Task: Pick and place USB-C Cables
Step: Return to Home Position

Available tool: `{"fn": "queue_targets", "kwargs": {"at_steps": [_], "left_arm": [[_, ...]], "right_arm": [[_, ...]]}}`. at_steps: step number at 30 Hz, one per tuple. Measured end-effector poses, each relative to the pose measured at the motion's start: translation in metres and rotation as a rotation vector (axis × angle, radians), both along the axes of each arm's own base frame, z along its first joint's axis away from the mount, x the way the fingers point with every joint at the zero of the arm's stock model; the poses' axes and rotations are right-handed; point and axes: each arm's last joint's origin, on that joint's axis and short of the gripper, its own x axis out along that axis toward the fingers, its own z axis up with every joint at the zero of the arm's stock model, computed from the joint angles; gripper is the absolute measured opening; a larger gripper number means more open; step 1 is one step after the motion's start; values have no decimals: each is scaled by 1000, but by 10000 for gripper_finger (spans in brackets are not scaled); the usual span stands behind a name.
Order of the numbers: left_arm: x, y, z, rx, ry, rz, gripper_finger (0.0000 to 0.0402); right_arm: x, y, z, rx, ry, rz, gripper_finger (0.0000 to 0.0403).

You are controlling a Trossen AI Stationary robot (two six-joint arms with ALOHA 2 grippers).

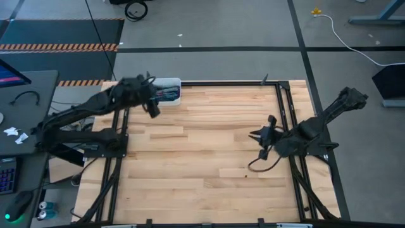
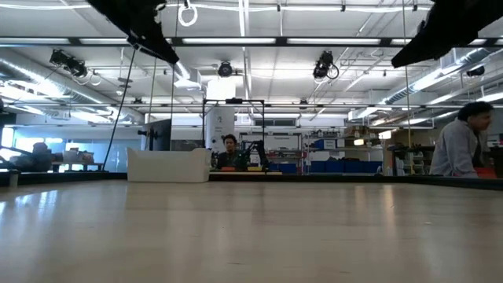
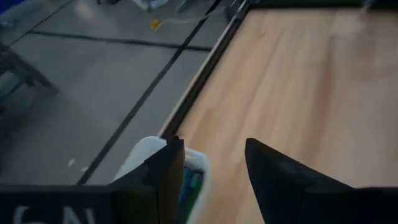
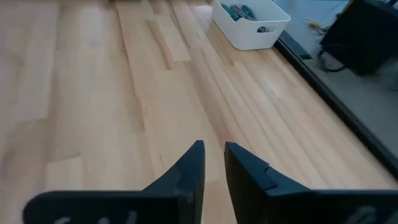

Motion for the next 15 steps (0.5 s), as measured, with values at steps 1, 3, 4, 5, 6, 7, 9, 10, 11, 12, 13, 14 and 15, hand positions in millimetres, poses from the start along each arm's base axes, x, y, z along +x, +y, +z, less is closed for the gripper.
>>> {"fn": "queue_targets", "kwargs": {"at_steps": [1,3,4,5,6,7,9,10,11,12,13,14,15], "left_arm": [[-3,-5,-4,-9,-27,-12,174],[-7,-14,-14,-36,-87,-42,172],[-8,-18,-18,-49,-122,-60,172],[-9,-22,-23,-60,-159,-81,172],[-10,-25,-27,-66,-199,-103,172],[-10,-28,-32,-68,-233,-126,173],[-11,-34,-41,-70,-296,-159,173],[-11,-36,-45,-66,-326,-177,173],[-11,-38,-49,-62,-353,-196,172],[-11,-40,-53,-59,-380,-222,171],[-12,-42,-55,-60,-410,-250,168],[-12,-44,-58,-68,-444,-277,165],[-13,-46,-60,-77,-476,-308,161]], "right_arm": [[-6,-4,0,21,-20,5,60],[-16,-11,0,66,-81,15,47],[-21,-14,-1,82,-114,23,39],[-25,-17,-1,100,-153,33,31],[-29,-19,-2,116,-192,51,22],[-33,-22,-2,128,-228,70,13],[-39,-27,-4,145,-305,107,6],[-43,-29,-4,150,-342,125,6],[-46,-32,-5,155,-377,143,7],[-49,-34,-6,159,-413,155,8],[-53,-37,-7,162,-447,169,8],[-56,-39,-8,167,-475,187,7],[-59,-41,-9,173,-502,203,5]]}}
